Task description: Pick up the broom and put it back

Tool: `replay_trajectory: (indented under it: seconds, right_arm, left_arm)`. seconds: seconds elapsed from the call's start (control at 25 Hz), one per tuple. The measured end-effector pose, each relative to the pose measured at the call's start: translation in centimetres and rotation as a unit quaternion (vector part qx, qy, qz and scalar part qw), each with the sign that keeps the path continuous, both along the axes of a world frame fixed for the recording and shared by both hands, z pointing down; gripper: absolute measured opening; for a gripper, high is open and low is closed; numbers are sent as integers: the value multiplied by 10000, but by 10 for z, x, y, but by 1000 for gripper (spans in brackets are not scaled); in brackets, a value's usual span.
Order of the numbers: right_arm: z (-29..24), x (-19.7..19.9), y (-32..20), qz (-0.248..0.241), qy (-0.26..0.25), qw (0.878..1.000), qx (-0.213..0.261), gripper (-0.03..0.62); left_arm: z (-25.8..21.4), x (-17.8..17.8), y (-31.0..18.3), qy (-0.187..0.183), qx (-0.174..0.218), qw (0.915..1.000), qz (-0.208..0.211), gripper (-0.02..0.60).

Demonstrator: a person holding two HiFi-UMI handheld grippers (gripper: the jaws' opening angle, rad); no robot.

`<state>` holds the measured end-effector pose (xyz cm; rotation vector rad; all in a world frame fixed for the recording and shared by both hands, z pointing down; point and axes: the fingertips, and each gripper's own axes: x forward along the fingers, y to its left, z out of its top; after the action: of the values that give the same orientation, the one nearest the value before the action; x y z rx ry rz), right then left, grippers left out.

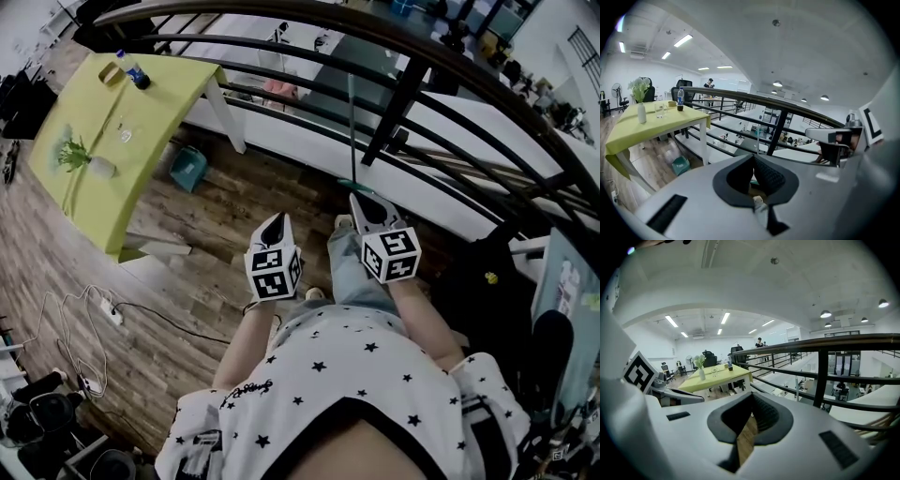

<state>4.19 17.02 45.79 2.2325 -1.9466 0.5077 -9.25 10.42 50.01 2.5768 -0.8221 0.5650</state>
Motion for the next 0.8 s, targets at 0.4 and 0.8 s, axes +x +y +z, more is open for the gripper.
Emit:
replay_trajectory:
  seconds: [0.4, 0.8]
  right_arm:
    - [4, 49, -50, -120, 48, 9999, 17, -6]
    - [5, 111, -103, -201, -5, 9998, 40, -6]
  left_arm:
    - [8, 42, -39, -132, -45, 9999, -76, 11]
    - [13, 93, -89, -277, -73, 9992, -262, 11]
